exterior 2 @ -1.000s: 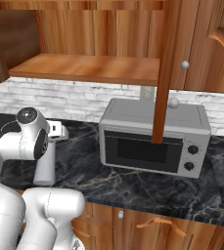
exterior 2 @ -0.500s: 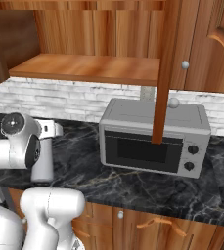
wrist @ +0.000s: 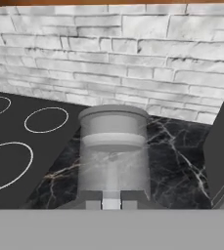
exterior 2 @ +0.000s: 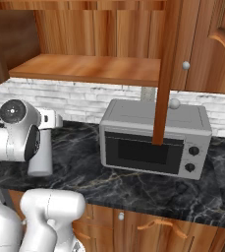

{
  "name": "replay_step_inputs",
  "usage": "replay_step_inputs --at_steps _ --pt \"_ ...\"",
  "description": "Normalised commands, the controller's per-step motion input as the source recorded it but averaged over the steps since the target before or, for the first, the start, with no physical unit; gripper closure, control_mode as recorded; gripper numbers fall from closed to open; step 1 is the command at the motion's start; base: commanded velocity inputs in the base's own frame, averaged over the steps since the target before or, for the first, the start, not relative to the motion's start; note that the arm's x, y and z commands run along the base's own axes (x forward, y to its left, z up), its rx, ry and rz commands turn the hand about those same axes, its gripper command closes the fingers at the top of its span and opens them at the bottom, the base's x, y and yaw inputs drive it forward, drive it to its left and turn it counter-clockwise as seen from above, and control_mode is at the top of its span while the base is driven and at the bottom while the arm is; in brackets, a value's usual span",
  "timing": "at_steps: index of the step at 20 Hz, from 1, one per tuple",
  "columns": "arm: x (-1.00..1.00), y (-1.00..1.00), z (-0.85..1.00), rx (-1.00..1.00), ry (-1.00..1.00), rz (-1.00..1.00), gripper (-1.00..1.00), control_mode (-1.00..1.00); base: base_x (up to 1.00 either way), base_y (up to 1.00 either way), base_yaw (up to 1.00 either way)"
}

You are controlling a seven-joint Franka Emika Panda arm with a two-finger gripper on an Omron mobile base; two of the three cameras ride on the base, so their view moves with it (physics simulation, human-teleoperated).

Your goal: There is a tray on the dining counter. Grab the cup, mug, and pitcher and place them on the tray. The pitcher may be placed next to the tray if it cannot fit the tray.

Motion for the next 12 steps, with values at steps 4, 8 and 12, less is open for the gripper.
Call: replay_step_inputs --at_steps 4,8,12 --pt "-0.3 0.0 0.5 0.0 0.0 0.0 1.0 -1.0 0.0 0.0 0.0" --pt "-0.29 0.0 0.5 0.0 0.0 0.0 1.0 -1.0 0.0 0.0 0.0" --pt "-0.27 -0.02 0.44 0.0 0.0 0.0 1.0 -1.0 0.0 0.0 0.0"
